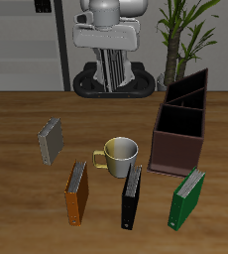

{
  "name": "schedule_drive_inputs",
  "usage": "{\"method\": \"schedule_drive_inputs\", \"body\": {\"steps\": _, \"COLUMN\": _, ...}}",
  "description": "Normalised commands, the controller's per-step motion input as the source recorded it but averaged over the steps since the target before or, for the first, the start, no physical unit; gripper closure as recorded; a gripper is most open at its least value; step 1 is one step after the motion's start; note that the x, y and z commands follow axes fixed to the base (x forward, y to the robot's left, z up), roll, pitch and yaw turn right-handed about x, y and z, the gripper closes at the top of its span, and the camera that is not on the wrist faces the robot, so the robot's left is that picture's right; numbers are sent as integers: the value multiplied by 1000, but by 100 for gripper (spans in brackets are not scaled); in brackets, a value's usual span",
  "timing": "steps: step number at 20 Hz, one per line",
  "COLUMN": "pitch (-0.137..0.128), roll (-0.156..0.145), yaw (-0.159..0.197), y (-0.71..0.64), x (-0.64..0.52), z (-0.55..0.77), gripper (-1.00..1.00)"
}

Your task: Place the striped book into the left desk caddy's left compartment

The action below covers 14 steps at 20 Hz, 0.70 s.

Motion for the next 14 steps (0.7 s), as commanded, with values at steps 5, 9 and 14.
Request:
{"method": "schedule_drive_inputs", "body": {"steps": 5, "pitch": 14, "roll": 55, "yaw": 41, "y": 415, "x": -351, "z": -95, "gripper": 100}}
{"method": "schedule_drive_inputs", "body": {"steps": 9, "pitch": 27, "roll": 35, "yaw": 34, "y": 374, "x": -180, "z": -118, "gripper": 100}}
{"method": "schedule_drive_inputs", "body": {"steps": 14, "pitch": 16, "roll": 43, "yaw": 15, "y": 337, "x": -147, "z": -107, "gripper": 100}}
